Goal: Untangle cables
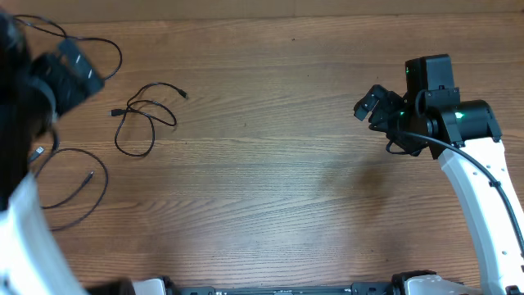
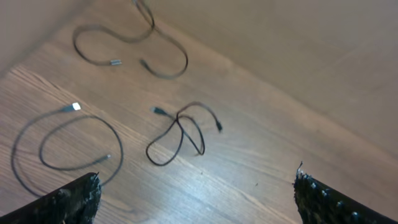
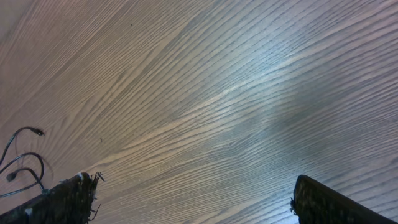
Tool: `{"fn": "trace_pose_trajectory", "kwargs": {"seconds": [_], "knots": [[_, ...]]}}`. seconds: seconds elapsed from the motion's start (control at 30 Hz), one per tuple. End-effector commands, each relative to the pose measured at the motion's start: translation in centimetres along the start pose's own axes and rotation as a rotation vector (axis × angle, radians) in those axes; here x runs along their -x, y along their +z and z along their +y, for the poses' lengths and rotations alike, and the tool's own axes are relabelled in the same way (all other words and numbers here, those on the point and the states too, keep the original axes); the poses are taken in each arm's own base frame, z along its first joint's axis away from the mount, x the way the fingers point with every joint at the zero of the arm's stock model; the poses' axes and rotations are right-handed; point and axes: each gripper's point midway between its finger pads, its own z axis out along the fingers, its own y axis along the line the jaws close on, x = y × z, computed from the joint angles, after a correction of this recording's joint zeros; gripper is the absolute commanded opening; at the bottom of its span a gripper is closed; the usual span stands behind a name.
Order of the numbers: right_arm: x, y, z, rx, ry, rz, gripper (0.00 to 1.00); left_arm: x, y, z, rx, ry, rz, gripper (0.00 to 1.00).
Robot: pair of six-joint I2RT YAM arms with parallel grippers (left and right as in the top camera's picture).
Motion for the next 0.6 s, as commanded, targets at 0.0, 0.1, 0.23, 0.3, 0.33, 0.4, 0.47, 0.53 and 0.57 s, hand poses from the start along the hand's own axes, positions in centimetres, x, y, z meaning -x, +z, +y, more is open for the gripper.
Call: {"fn": "trace_pose_trajectory", "kwargs": {"seconds": [0.0,0.1,0.23,0.3,0.33,0.4,0.47,0.53,0.57], "knots": [[0.3,0.0,-0.1,-0.005,-0.008,-0.011,1.00,-1.5,-2.3,1.0,0.009,-0.006,-0.029,0.99],[0.3,0.0,-0.1,-0.005,-0.007,-0.011,1.00,-4.3,-3.4,2.2,-0.003,-0.022,-0.054,1.00],[0.3,0.0,-0.1,-0.005,-0.008,-0.011,1.00,-8.3,-2.9,3.8,-0.017,-0.075,-0.079,1.00],[0.3,0.0,-0.1,-0.005,-0.007,-0.011,1.00,-11.0,-2.3,4.9,-0.025,-0.093,-0.084,0.99],[0.3,0.0,-0.1,-0.005,-0.008,-0.011,1.00,-12.3,-2.1,5.3,-0.031,-0.093,-0.079,0.99],[0.3,0.0,-0.1,-0.005,-0.007,-0.011,1.00,-15.0,-1.7,5.8,-0.052,-0.091,-0.059,0.99],[0.3,0.0,-0.1,-0.005,-0.007,-0.011,1.00,-17.2,-1.5,6.0,-0.084,-0.089,-0.035,1.00],[0.3,0.0,-0.1,-0.005,-0.008,-0.011,1.00,-19.0,-1.4,5.7,-0.135,-0.088,-0.010,1.00],[0.3,0.0,-0.1,-0.005,-0.007,-0.011,1.00,-19.6,-1.4,5.5,-0.158,-0.087,0.001,1.00]]}}
